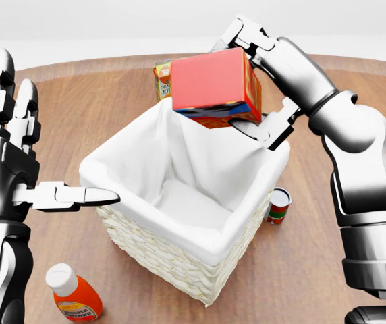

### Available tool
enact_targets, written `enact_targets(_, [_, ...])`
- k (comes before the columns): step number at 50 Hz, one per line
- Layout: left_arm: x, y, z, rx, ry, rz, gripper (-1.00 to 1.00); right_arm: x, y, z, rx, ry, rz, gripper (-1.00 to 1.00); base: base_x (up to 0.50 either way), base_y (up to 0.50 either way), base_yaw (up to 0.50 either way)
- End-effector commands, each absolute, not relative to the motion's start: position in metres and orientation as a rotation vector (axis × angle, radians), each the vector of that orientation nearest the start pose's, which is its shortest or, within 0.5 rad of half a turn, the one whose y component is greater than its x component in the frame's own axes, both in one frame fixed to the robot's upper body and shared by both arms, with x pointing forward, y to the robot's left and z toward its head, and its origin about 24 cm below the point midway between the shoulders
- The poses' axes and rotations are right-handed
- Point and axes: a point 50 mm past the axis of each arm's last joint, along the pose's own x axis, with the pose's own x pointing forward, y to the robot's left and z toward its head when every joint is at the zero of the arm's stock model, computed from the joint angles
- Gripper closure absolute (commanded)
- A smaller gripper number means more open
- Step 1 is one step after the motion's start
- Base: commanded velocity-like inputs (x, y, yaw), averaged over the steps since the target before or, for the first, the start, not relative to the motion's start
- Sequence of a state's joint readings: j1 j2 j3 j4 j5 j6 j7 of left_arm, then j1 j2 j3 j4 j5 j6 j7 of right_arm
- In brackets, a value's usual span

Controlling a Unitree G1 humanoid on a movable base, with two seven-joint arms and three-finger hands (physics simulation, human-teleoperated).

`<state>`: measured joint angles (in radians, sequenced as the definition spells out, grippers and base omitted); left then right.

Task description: Pick up the butter and put it in the basket.

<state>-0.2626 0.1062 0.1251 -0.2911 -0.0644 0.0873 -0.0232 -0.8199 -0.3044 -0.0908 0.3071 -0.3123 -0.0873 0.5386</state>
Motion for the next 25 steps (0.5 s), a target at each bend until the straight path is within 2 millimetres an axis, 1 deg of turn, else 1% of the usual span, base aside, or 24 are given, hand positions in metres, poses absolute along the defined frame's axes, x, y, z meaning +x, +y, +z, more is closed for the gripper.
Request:
enact_targets(1, [0.278, 0.174, 0.172, 0.045, -0.470, 0.015, -1.00, 0.377, -0.129, 0.234, -0.536, -0.451, 0.434, 1.00, 0.00, 0.00, 0.00])
enact_targets(4, [0.278, 0.175, 0.172, 0.047, -0.470, 0.018, -1.00, 0.381, -0.123, 0.233, -0.467, -0.448, 0.430, 1.00, 0.00, 0.00, 0.00])
enact_targets(9, [0.278, 0.175, 0.172, 0.048, -0.467, 0.019, -1.00, 0.384, -0.114, 0.226, -0.408, -0.431, 0.439, 1.00, 0.00, 0.00, 0.00])
enact_targets(12, [0.278, 0.176, 0.172, 0.048, -0.467, 0.021, -1.00, 0.387, -0.109, 0.219, -0.366, -0.401, 0.452, 1.00, 0.00, 0.00, 0.00])
enact_targets(19, [0.278, 0.176, 0.171, 0.048, -0.462, 0.020, -1.00, 0.399, -0.107, 0.204, -0.309, -0.306, 0.434, 1.00, 0.00, 0.00, 0.00])
enact_targets(25, [0.278, 0.177, 0.170, 0.048, -0.461, 0.021, -1.00, 0.405, -0.106, 0.197, -0.295, -0.252, 0.422, 1.00, 0.00, 0.00, 0.00])
